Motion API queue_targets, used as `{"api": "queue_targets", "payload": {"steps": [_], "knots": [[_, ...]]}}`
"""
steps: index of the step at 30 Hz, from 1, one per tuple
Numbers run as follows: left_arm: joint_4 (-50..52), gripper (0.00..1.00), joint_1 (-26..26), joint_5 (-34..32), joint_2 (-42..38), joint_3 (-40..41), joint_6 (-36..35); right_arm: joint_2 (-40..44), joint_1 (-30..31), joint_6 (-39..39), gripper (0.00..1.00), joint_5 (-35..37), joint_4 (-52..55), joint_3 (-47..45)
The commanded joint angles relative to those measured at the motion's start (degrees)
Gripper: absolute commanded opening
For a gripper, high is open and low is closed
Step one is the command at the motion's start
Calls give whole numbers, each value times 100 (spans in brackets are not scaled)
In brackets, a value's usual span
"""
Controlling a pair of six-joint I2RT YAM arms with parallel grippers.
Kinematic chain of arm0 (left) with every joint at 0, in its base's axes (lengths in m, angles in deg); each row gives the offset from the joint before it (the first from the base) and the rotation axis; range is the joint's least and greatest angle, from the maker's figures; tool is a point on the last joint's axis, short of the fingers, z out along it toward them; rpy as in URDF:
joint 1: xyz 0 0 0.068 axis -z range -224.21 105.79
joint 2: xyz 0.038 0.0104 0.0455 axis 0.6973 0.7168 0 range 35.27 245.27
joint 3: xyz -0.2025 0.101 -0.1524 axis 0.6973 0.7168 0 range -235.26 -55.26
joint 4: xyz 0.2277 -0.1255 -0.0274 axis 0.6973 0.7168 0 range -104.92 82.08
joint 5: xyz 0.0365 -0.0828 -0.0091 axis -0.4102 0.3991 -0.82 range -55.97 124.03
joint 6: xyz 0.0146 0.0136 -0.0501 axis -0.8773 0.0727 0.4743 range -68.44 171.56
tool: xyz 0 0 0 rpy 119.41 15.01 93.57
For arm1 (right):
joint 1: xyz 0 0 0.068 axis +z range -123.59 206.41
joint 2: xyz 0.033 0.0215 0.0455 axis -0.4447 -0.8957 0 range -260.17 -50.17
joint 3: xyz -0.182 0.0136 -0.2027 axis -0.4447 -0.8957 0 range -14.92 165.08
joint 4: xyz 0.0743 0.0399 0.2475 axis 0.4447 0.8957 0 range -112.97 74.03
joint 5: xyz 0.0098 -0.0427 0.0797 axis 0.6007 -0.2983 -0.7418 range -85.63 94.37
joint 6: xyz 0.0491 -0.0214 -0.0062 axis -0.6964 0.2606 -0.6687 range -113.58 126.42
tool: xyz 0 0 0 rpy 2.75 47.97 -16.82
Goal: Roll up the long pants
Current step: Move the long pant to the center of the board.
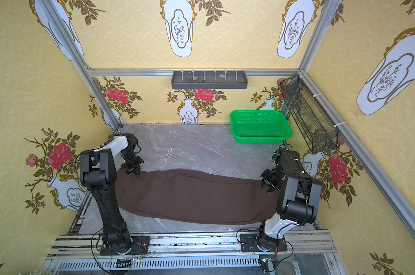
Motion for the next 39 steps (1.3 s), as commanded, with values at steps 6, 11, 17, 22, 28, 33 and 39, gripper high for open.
{"api": "queue_targets", "payload": {"steps": [6,11,17,22,28,33,39], "knots": [[-174,0,-346,-377,700,-895,-334,-93,-267,203,30,136,125,406],[8,0,-572,-353,1203,-1791,-399,-179,-419,406,30,315,162,624],[111,0,-794,-286,1713,-2600,-434,-238,-592,542,30,345,140,541],[174,0,-1011,-249,1988,-2997,-448,-269,-591,551,32,177,28,349],[68,0,-1216,-175,2040,-3031,-544,-632,-595,660,32,139,-350,340],[64,0,-1292,-165,2084,-3045,-590,-1004,-590,833,31,207,-673,487],[59,0,-1324,-166,2105,-3067,-672,-1324,-526,931,31,153,-794,718]]}}
